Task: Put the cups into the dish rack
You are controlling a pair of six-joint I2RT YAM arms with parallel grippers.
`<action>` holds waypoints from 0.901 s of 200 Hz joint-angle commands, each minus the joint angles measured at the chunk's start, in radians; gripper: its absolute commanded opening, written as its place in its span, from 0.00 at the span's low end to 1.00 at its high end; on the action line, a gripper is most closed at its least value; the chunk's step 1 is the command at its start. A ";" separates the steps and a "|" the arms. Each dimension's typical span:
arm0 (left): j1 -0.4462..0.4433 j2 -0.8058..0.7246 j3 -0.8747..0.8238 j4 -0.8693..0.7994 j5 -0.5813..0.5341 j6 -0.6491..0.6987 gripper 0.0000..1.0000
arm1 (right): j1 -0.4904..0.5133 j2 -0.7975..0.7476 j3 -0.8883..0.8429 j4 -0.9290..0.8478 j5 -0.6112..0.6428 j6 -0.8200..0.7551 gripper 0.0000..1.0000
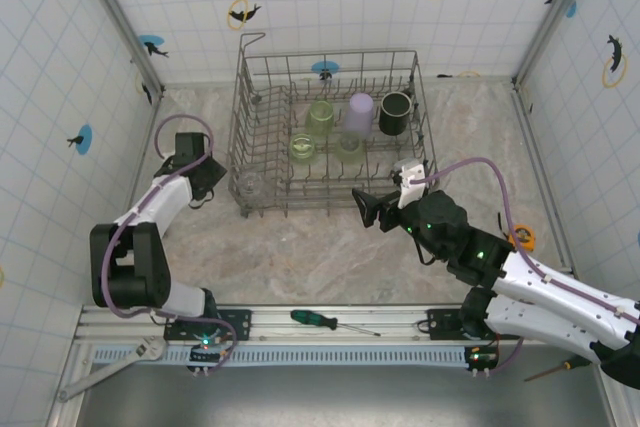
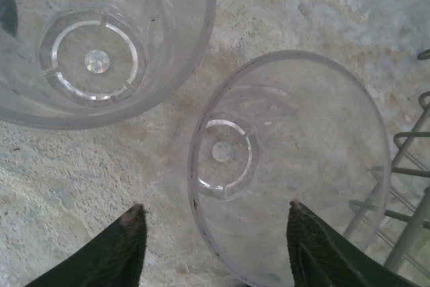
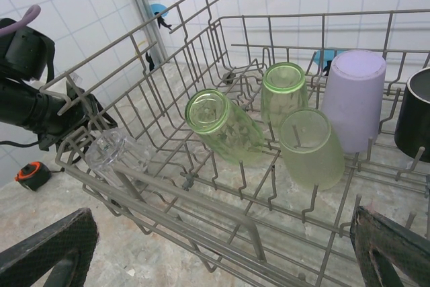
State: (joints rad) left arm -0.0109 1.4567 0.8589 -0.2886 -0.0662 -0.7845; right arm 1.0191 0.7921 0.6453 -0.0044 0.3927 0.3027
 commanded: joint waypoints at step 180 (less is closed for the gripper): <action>0.042 0.061 0.055 0.048 0.005 -0.022 0.00 | 0.019 0.037 0.037 -0.002 0.018 0.019 1.00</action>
State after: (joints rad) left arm 0.0212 1.5139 0.8688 -0.2527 -0.0601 -0.7879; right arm 1.0294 0.8242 0.6456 -0.0044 0.4000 0.3172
